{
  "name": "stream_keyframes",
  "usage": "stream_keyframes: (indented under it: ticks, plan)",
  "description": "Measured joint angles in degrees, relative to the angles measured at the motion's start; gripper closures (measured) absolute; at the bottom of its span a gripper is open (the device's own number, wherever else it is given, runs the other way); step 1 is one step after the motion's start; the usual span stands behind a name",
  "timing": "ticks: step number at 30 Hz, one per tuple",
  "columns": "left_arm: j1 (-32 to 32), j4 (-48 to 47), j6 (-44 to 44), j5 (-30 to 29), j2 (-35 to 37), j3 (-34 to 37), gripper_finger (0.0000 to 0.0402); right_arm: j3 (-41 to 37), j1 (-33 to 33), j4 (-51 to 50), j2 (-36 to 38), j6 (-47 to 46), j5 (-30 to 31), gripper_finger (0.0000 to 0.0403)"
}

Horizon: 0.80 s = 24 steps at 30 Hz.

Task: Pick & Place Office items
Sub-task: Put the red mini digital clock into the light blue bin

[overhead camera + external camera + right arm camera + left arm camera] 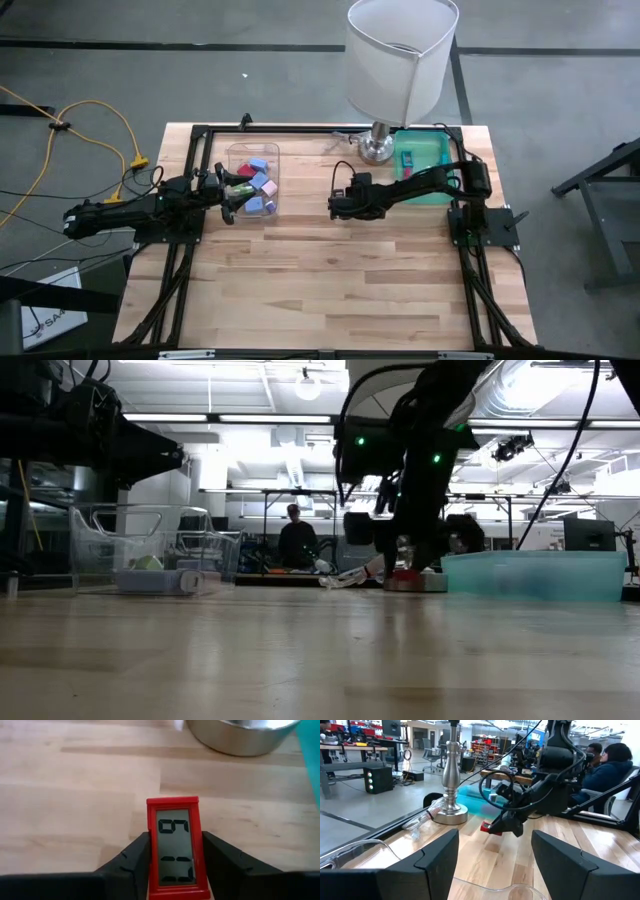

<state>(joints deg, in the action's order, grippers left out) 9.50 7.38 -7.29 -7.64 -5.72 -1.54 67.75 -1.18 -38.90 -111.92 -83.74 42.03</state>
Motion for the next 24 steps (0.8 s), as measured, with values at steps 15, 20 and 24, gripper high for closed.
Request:
stream_keyframes:
  ticks: [15,20,24]
  plan:
    - [-0.02,0.20,0.00,0.05,-0.02,0.00,0.0158,0.03,1.90,-12.39,8.60,-1.56,-0.18,0.0257]
    - [0.00,0.46,0.00,0.06,-0.02,0.00,0.0158,0.02,2.50,-20.82,10.71,-6.48,-0.14,0.0257]
    - [-0.01,0.52,0.00,0.08,-0.02,0.00,0.0158,-0.07,3.39,-26.61,12.41,-10.68,-0.60,0.0257]
